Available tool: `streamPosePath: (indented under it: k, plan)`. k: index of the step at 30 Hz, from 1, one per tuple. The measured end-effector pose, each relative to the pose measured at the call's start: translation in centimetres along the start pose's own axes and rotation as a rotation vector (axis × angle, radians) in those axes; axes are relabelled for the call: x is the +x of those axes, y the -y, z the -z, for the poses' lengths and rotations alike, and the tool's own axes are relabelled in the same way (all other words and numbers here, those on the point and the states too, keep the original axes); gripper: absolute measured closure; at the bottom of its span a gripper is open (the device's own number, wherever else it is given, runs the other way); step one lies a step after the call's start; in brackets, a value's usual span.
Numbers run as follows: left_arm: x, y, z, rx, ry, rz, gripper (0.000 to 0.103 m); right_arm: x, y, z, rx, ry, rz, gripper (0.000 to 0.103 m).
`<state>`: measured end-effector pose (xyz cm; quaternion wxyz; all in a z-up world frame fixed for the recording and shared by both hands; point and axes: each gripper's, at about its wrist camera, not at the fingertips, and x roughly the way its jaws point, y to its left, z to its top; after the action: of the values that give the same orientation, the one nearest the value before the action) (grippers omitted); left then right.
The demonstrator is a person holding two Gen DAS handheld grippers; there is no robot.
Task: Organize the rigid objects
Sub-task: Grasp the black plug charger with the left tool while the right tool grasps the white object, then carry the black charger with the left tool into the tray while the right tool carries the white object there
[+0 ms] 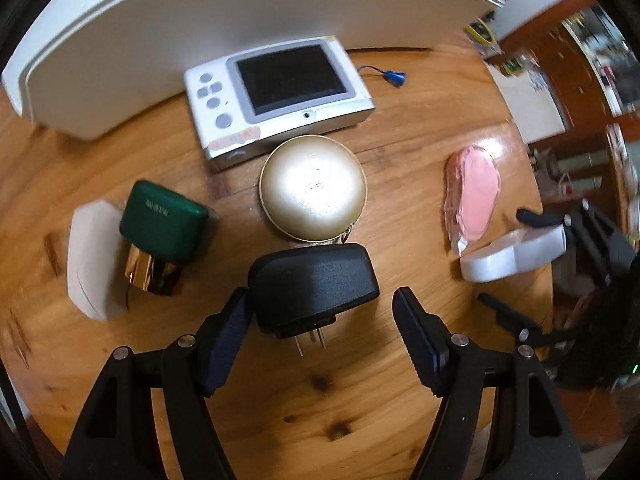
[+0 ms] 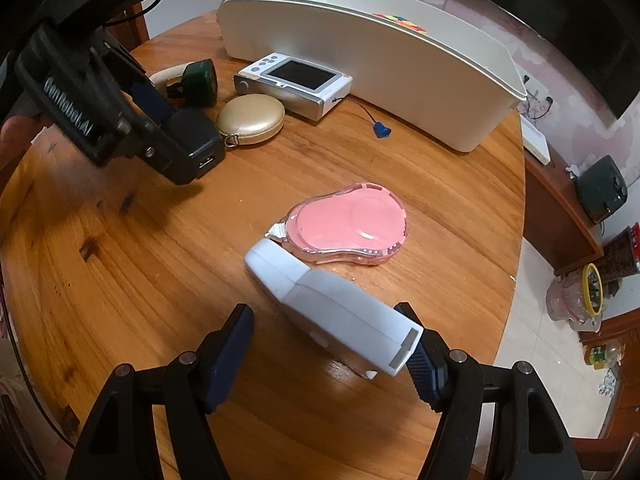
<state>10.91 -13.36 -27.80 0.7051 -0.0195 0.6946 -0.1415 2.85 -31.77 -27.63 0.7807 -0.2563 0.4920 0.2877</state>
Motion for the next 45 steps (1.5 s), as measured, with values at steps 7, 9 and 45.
streamPosePath:
  k: [7,9,45]
  plan:
    - [0.1,-0.1,-0.3,-0.114,-0.028,-0.085,0.028,-0.1,0.2,0.2,-0.026,-0.004,-0.013,0.031]
    - [0.2,-0.1,-0.4,-0.149,-0.036,-0.086,0.028,0.0,0.5,0.1,-0.021,-0.012,-0.027,0.031]
    - [-2.9,-2.0,3.4,-0.252,-0.031,-0.141,0.038,-3.0,1.3,-0.8,0.091,0.038,-0.169,0.083]
